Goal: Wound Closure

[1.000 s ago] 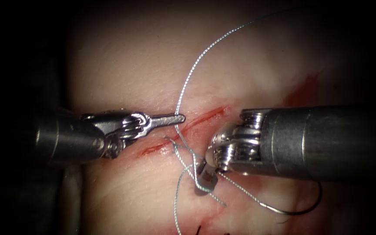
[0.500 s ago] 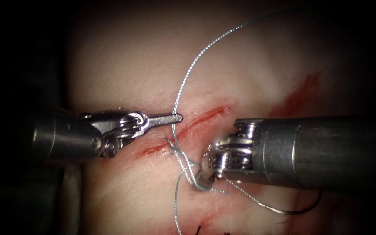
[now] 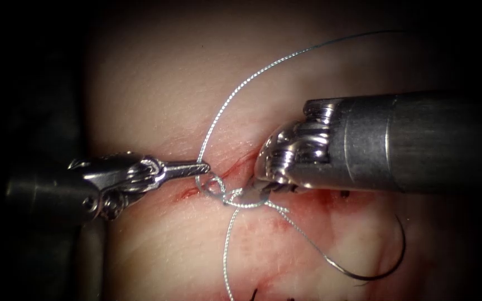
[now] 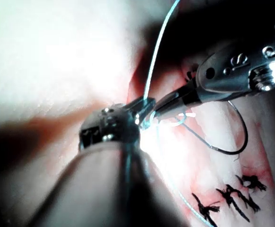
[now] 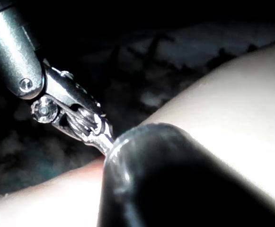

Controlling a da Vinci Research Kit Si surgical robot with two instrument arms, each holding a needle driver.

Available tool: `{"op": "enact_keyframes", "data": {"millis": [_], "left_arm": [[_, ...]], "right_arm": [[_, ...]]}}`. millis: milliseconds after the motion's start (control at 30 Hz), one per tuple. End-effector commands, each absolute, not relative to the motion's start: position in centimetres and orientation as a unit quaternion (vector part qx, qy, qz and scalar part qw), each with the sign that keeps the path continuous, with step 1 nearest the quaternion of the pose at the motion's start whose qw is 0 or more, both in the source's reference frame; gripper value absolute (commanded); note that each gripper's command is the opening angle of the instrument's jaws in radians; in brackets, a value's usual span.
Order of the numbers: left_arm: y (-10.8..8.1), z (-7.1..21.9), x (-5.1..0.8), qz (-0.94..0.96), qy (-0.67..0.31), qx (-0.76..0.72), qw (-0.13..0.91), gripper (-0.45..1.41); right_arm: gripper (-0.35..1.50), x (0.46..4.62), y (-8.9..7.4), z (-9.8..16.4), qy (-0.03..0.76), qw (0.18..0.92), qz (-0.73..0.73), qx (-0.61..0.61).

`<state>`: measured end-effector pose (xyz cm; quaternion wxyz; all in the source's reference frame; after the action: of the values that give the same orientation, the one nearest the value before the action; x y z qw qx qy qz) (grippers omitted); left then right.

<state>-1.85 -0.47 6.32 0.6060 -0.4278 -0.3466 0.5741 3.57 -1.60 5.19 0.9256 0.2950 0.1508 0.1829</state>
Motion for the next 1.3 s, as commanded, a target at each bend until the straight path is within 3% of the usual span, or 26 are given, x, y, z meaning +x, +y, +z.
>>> {"op": "enact_keyframes", "data": {"millis": [33,667,1300], "left_arm": [[-0.5,6.3,-1.92,0.582,-0.352,-0.409,0.609,-0.45],[-1.3,5.9,-1.86,0.702,-0.398,-0.285,0.517,-0.45],[-2.9,6.0,-2.65,0.656,-0.594,-0.14,0.444,-0.45]], "right_arm": [[-0.35,3.72,-1.5,5.2,0.169,0.922,0.199,0.286],[-0.35,3.81,-0.9,5.7,0.227,0.914,0.25,0.225],[-0.35,3.74,-0.7,6.2,0.258,0.92,0.235,0.179]]}}
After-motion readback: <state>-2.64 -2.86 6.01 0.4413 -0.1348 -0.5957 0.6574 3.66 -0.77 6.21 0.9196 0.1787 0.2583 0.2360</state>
